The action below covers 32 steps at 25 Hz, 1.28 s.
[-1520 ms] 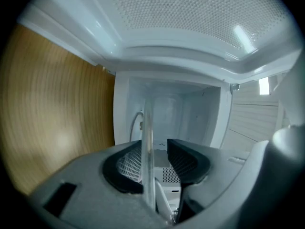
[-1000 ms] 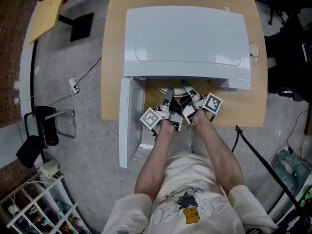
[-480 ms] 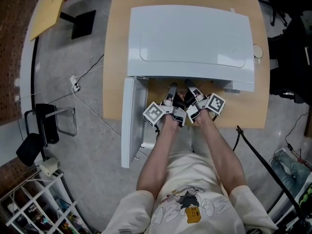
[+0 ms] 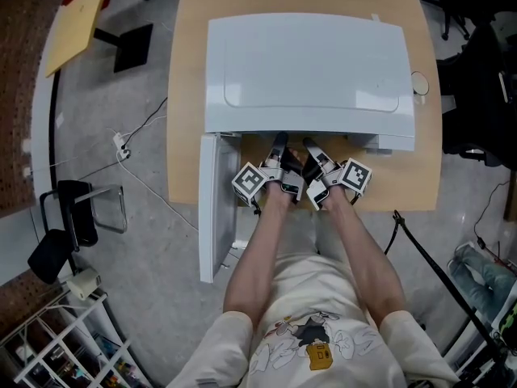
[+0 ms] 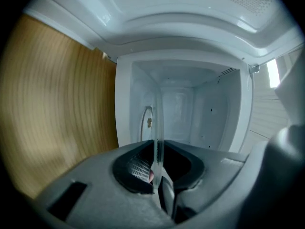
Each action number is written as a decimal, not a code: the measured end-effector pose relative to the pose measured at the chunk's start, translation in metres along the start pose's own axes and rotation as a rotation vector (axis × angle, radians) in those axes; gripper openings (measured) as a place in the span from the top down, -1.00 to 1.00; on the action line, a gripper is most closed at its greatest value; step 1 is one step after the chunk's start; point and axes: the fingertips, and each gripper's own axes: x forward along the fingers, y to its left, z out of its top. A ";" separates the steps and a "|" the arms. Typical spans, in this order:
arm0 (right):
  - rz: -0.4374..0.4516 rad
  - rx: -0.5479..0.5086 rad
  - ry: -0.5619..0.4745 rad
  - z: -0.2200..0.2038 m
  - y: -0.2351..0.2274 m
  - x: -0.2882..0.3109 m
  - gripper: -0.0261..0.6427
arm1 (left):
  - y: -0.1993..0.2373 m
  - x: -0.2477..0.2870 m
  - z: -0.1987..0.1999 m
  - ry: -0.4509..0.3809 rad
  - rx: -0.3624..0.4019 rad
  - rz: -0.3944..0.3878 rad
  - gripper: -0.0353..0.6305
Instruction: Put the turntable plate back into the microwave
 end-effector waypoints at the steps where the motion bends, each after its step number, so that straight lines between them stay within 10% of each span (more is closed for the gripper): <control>1: -0.005 0.005 -0.003 0.000 -0.001 0.001 0.74 | 0.002 0.000 0.001 0.008 0.000 0.013 0.79; 12: -0.120 0.013 -0.043 0.022 -0.021 0.011 0.77 | 0.005 -0.013 -0.015 0.091 0.099 0.072 0.90; 18: -0.147 0.019 -0.058 0.021 -0.030 0.004 0.79 | -0.013 0.015 -0.021 0.139 0.114 0.016 0.90; 23: -0.176 0.061 -0.059 0.022 -0.043 0.000 0.80 | -0.046 0.008 -0.039 0.210 0.075 -0.180 0.89; 32: -0.163 0.108 -0.077 0.023 -0.044 -0.008 0.72 | -0.012 -0.018 -0.028 0.184 0.033 -0.168 0.89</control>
